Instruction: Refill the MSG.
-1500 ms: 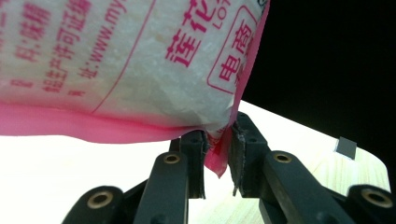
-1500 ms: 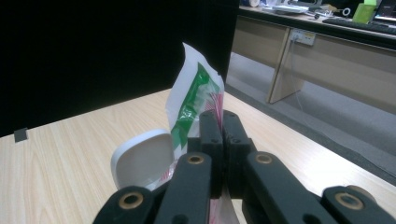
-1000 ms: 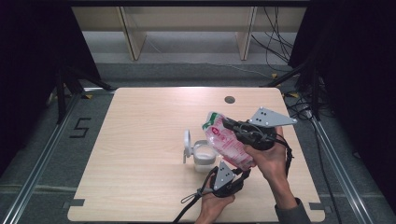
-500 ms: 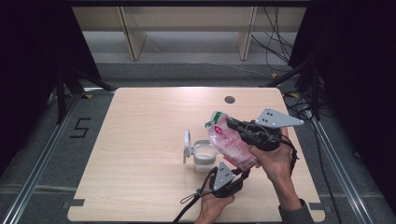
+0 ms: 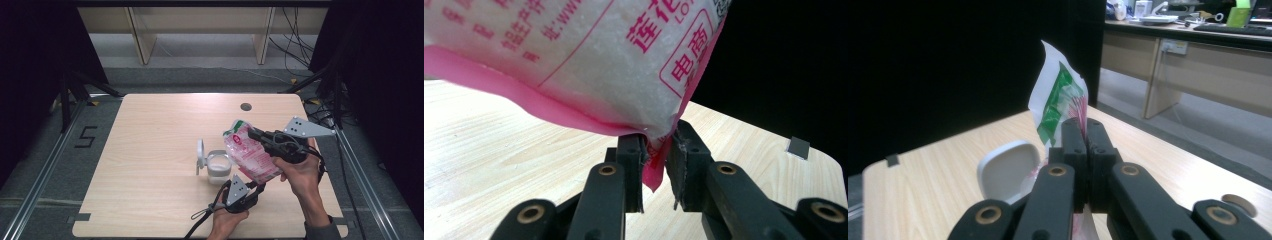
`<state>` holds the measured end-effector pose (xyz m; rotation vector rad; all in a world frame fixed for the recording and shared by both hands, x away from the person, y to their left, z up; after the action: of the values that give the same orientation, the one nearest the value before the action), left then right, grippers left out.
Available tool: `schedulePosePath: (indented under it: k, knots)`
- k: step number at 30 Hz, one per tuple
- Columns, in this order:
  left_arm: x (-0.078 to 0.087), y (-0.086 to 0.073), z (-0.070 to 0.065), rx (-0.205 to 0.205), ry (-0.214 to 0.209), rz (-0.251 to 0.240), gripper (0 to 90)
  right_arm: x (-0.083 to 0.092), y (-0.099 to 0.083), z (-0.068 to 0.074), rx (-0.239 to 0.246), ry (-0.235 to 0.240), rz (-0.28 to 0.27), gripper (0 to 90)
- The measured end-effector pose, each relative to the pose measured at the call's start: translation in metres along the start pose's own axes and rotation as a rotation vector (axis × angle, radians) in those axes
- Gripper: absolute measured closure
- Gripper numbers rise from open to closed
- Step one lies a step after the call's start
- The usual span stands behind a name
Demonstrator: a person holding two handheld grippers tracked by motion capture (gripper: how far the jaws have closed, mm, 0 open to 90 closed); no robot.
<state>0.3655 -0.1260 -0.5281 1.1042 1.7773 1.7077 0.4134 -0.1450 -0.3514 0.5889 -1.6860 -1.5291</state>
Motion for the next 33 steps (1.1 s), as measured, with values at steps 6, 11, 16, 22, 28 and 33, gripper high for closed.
schedulePosePath:
  k: [6,11,16,22,28,33]
  knots:
    - [0.002,0.001,0.001,0.001,0.001,-0.001,74.1,0.005,0.001,0.001,-0.032,0.025,-0.023,90.0]
    - [0.003,0.001,0.002,0.002,-0.004,-0.001,72.2,0.01,0.002,0.001,-0.045,0.016,-0.043,90.0]
    - [0.004,0.0,0.002,-0.001,-0.006,0.003,70.6,0.013,0.002,-0.002,-0.023,0.005,-0.065,90.0]
    - [0.005,-0.002,0.003,0.001,-0.004,0.015,68.8,0.016,-0.001,-0.002,-0.041,-0.006,-0.05,90.0]
    - [0.008,-0.004,0.003,0.005,-0.007,0.019,61.9,0.018,-0.004,-0.005,-0.04,-0.01,-0.052,90.0]
    - [0.014,-0.001,0.002,0.041,0.0,-0.006,53.4,0.021,-0.007,-0.006,-0.057,-0.002,-0.057,90.0]
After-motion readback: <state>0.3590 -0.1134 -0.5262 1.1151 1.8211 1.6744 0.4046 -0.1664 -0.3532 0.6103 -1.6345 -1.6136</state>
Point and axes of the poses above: each handheld gripper's, and its own axes: x roughly backward along the jaws, y roughly out of its top, z roughly to its left, the point moved 9 cm from there along -x, roughly forward along the jaws, and after that the axes turned 1 degree about x, right-handed, at the moved point
